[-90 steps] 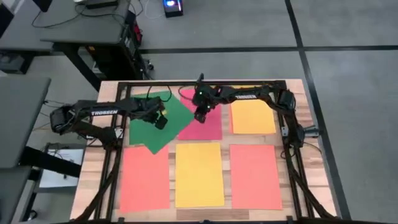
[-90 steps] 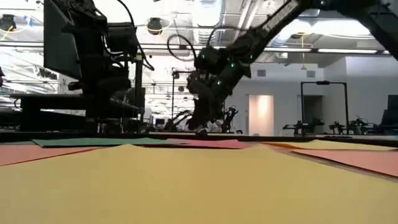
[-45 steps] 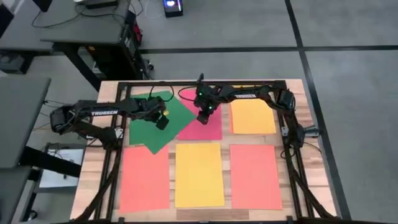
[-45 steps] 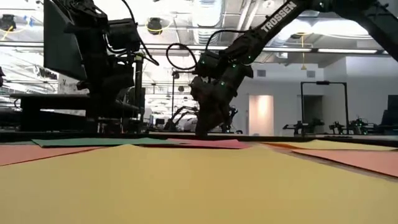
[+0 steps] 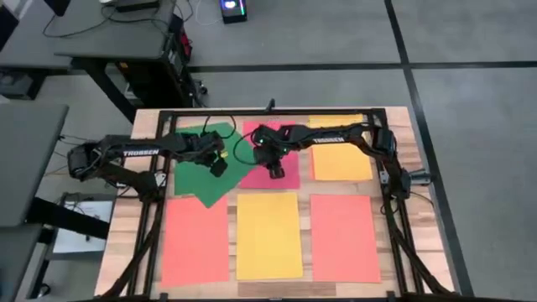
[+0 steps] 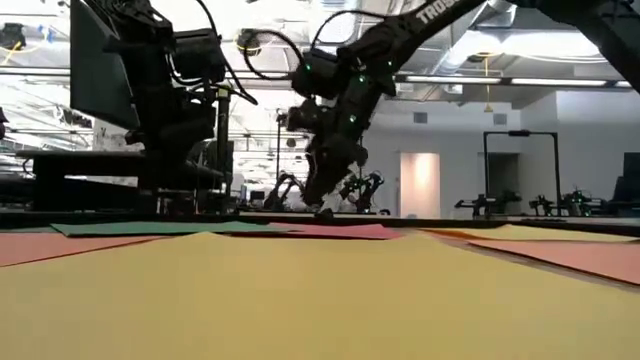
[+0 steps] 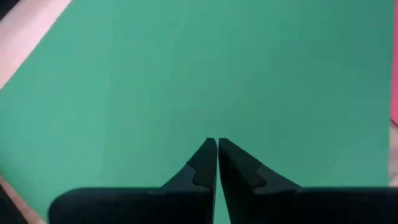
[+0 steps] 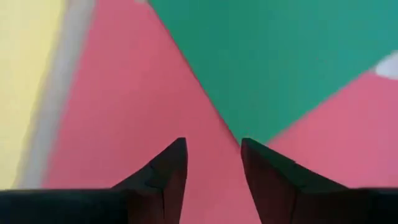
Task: Organize paper
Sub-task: Stack the green paper on top of the green paper
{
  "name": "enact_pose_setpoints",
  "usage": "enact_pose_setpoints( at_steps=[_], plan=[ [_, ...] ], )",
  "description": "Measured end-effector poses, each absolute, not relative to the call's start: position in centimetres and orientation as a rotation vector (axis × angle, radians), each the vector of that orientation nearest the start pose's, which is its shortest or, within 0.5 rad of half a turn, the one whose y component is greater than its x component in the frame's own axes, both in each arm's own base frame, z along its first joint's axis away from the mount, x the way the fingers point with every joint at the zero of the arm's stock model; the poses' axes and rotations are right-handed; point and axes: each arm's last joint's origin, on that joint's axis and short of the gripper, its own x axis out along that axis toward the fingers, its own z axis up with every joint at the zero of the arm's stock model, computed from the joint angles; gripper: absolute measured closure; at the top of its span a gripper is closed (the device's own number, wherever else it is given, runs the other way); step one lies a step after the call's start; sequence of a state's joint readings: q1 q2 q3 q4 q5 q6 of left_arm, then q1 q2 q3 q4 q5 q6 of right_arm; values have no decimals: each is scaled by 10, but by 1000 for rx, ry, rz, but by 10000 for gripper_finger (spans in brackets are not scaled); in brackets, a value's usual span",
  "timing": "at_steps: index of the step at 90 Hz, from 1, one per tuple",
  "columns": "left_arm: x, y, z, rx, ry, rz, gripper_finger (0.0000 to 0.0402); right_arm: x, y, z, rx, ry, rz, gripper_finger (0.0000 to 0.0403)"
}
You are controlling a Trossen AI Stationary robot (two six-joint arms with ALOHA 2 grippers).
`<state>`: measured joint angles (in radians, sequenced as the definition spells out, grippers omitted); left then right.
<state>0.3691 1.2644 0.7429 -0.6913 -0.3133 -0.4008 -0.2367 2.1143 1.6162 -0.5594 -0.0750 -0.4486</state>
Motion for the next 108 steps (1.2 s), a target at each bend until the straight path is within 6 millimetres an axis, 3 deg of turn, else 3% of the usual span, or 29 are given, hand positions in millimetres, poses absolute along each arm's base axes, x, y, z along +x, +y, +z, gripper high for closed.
enact_pose_setpoints(
  at_steps=[12,40,67,82,108],
  plan=[
    [187,93,194,-347,1169,924,402,444,-84,185,-195,1004,77,261],
    [160,140,184,-447,1247,1103,402,468,-46,200,-24,761,23,263],
    [145,180,156,-488,1343,1165,402,463,-69,196,87,806,-61,283],
    [141,193,138,-498,1407,1160,402,462,-69,196,100,808,-67,284],
    [153,208,133,-485,1404,1146,402,460,-78,195,133,823,-100,285]
  ],
)
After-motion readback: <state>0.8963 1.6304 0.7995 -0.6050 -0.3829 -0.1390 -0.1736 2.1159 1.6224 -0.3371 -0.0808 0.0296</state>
